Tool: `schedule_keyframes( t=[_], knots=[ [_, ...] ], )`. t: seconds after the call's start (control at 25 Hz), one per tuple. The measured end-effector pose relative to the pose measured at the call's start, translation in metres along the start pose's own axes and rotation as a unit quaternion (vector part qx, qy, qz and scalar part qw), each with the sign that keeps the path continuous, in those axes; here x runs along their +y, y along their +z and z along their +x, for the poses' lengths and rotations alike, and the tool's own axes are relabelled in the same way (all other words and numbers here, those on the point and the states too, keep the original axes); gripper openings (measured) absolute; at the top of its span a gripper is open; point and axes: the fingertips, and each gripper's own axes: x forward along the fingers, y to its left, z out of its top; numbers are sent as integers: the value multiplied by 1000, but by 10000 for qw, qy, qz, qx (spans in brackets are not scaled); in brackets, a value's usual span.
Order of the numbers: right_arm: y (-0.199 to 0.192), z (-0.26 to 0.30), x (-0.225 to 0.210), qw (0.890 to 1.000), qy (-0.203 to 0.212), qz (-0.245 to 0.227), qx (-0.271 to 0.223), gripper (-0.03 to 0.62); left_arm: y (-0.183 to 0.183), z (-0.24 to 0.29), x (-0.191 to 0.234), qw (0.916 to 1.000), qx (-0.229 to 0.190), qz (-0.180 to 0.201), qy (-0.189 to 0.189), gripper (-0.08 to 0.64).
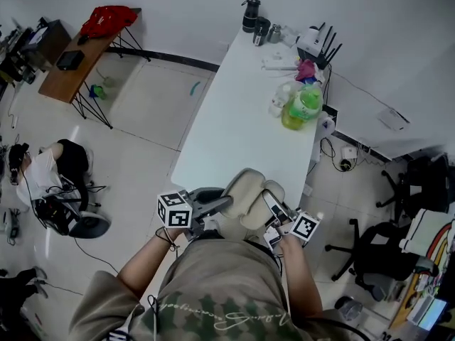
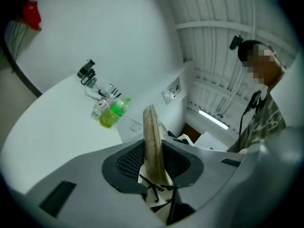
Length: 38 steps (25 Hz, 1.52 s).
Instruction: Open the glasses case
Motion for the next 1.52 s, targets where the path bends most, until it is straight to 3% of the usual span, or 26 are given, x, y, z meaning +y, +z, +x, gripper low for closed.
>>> schedule_keyframes(
  t=[0.16, 0.24, 0.32, 0.52, 0.68, 0.72, 0.8, 0.92, 1.04, 1.12, 1.24, 1.36, 1.52],
  knots=[
    [16, 3, -96, 9909, -1285, 183, -364, 69, -9, -25, 25, 9939, 304, 766, 737, 107],
    [17, 0, -163, 9742, -2147, 538, -439, 69, -14, -41, 31, 9902, 363, 858, 1041, 107],
    [17, 8, -217, 9593, -2702, 749, -342, 69, -17, -53, 33, 9883, 377, 816, 1234, 106],
    [19, 40, -285, 9390, -3131, 1341, -477, 69, -26, -65, 25, 9875, 276, 605, 1429, 106],
    [25, 63, -297, 9394, -3316, 754, -429, 76, -31, -67, 18, 9906, 222, 472, 1262, 106],
    [26, 66, -297, 9393, -3354, 592, -410, 115, -32, -68, 19, 9912, 238, 430, 1233, 106],
    [30, 70, -289, 9431, -3257, 461, -483, 206, -33, -70, 20, 9918, 247, 386, 1192, 106],
    [39, 56, -268, 9466, -3168, 168, -571, 228, -31, -74, 26, 9920, 194, 402, 1177, 106],
    [46, 20, -228, 9477, -3088, -435, -673, 227, -28, -74, 33, 9924, 183, 440, 1136, 106],
    [40, 1, -180, 9548, -2715, -960, -732, 227, -20, -70, 37, 9925, 140, 497, 1112, 106],
    [4, -12, -86, 9642, -1797, -1874, -545, 225, -5, -60, 32, 9914, -48, 643, 1139, 106],
    [-32, -18, -2, 9613, -1059, -2523, -330, 225, -2, -43, 10, 9871, -119, 1042, 1210, 103],
    [-64, -36, 43, 9488, -592, -3100, 92, 203, -35, -13, -50, 9785, 156, 1929, 707, 18]
  ],
)
